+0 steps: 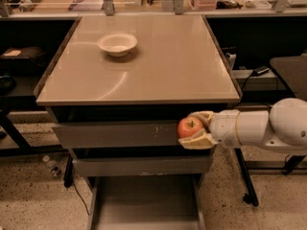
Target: Place apple into bottom drawer
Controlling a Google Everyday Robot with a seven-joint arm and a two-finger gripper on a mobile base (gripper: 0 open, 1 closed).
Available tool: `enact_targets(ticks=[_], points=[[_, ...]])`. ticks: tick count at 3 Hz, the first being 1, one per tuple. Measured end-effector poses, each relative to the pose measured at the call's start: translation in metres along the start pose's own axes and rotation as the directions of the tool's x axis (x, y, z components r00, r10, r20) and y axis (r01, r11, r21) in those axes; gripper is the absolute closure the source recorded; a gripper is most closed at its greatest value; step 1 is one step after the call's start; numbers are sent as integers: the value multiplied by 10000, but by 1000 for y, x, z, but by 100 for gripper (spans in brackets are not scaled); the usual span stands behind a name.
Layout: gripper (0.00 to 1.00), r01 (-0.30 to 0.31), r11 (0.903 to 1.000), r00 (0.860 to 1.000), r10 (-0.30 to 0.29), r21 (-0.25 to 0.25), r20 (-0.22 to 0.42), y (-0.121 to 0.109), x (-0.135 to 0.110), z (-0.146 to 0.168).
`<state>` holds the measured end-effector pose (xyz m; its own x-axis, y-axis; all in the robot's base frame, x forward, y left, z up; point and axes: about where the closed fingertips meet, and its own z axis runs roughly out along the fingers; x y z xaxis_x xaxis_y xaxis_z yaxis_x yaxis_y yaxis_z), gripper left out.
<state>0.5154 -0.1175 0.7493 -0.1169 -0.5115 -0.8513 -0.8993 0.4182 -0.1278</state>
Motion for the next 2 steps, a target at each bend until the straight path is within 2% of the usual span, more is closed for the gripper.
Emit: enact_targets(ticks=[1,2], points=[[100,-160,9993,9987,177,352,-474,10,49,26],[100,-215,9996,9982,226,204,-556,14,56,34]])
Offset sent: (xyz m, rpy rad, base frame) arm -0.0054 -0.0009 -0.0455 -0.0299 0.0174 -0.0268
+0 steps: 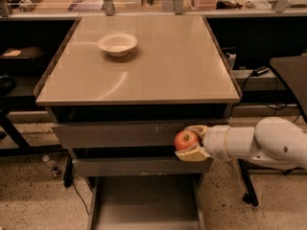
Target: Place apple into bottom drawer
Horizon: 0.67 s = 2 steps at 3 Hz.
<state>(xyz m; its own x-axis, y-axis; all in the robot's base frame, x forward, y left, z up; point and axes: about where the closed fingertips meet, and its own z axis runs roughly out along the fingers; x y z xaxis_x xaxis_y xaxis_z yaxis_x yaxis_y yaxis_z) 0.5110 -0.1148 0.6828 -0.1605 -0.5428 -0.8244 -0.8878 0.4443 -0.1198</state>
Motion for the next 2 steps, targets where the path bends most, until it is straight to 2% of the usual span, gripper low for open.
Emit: enact_targets(ticks=[1,2], points=[[100,-1270,9909,9914,1254,-441,-367,22,52,32],[100,-2158,9741,9748,2109,-681,-729,56,112,66]])
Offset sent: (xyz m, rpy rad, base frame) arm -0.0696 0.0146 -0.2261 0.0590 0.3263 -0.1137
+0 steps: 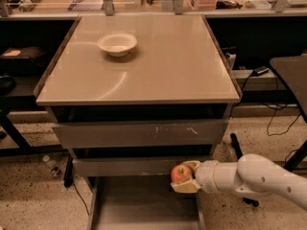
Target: Place apple into bottom drawer
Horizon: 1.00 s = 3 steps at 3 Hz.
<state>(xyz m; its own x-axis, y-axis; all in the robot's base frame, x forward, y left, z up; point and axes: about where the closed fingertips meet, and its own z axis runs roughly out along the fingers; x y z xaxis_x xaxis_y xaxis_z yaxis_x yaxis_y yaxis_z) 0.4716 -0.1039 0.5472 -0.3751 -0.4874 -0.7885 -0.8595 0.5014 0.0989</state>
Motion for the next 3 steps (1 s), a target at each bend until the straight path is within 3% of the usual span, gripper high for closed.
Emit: enact_targets(ticks=[1,2,3], points=[[100,116,9999,9998,-115,29,-146,12,52,33],[100,248,9997,9994,-250,-88,-240,7,97,56],[100,-410,9991,9990,409,-88,-152,-22,145,67]])
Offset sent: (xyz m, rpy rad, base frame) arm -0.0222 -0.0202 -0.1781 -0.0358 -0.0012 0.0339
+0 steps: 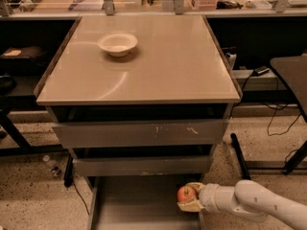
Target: Place apple into bottom drawer
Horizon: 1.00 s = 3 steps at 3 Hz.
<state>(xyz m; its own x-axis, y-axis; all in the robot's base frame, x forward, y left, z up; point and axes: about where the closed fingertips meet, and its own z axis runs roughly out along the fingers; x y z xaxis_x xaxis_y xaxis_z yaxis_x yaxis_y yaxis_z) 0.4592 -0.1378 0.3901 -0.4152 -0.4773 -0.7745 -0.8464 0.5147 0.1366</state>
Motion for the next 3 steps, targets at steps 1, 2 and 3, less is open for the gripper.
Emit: enact_targets(ticks=[1,2,3], points=[[100,0,10000,10000,0,0,0,0,0,0],[100,-23,9998,10000,25,-194,79,5,4,15],[100,406,9992,9990,-404,-66,180,8,10,51]])
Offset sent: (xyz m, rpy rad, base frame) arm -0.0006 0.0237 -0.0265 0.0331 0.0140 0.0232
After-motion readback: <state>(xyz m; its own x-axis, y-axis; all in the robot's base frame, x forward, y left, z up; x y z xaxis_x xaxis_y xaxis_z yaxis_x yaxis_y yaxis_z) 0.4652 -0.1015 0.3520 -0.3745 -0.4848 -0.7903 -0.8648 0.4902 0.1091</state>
